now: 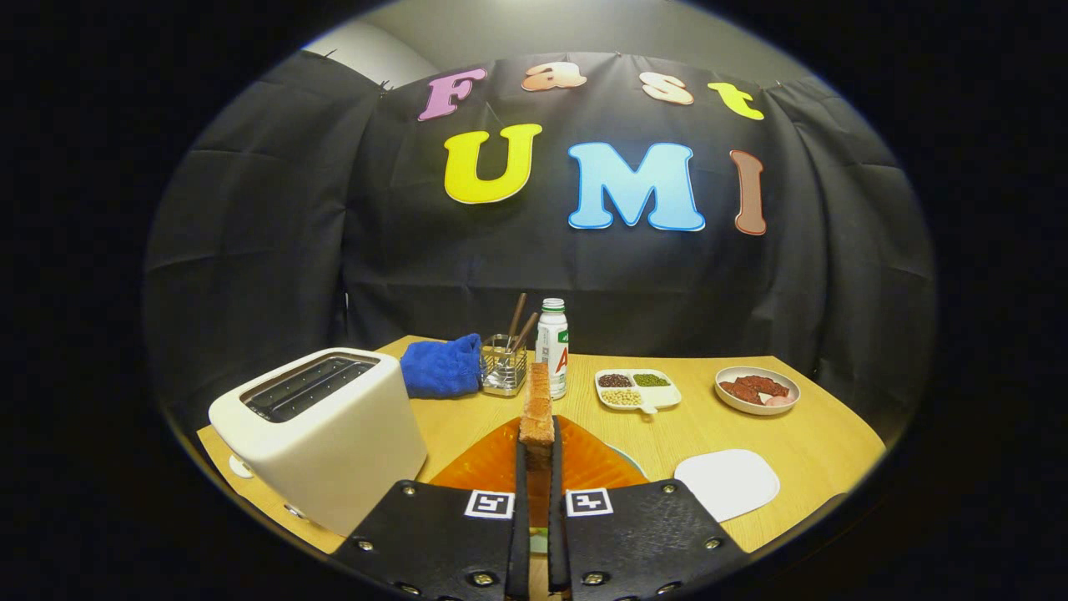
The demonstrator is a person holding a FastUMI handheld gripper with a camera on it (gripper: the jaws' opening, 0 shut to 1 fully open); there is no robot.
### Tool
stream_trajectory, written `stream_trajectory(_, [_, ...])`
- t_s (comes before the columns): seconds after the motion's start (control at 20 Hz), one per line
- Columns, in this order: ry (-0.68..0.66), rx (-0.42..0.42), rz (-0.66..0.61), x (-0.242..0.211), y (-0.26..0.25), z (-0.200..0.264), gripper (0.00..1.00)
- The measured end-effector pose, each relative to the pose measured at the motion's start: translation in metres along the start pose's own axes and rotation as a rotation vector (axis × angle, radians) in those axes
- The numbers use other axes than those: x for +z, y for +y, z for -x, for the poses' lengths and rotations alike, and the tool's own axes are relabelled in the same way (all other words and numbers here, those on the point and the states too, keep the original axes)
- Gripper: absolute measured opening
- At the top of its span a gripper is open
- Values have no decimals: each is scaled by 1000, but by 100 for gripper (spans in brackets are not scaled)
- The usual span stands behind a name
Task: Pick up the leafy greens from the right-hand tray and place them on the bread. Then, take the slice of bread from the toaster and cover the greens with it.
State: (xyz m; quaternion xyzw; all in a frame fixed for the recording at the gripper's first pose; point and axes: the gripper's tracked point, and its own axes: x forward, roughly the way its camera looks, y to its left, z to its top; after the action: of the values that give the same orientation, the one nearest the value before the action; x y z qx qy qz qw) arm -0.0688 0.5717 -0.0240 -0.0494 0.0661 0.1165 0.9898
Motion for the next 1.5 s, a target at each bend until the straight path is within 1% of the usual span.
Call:
stream_trajectory(0.15, [-8,-4,-14,-5,3,-5,9])
stream_trajectory(0.3, [-25,5,-75,-6,10,-10,8])
stream_trajectory(0.45, [-31,24,-77,-9,21,-19,8])
stream_trajectory(0.55, [-20,49,-87,-15,32,-24,8])
stream_trajectory(0.7, [12,59,-94,-27,38,-30,9])
stream_trajectory(0.9, [48,55,-83,-41,32,-37,8])
stream_trajectory(1.1, [54,21,-38,-46,13,-36,9])
stream_trajectory(1.2, [76,7,21,-54,6,-38,18])
stream_trajectory(1.35, [73,0,63,-57,-2,-36,20])
stream_trajectory(1.45, [87,-7,96,-63,-6,-36,38])
stream_trajectory(1.5, [89,-8,107,-65,-9,-36,38])
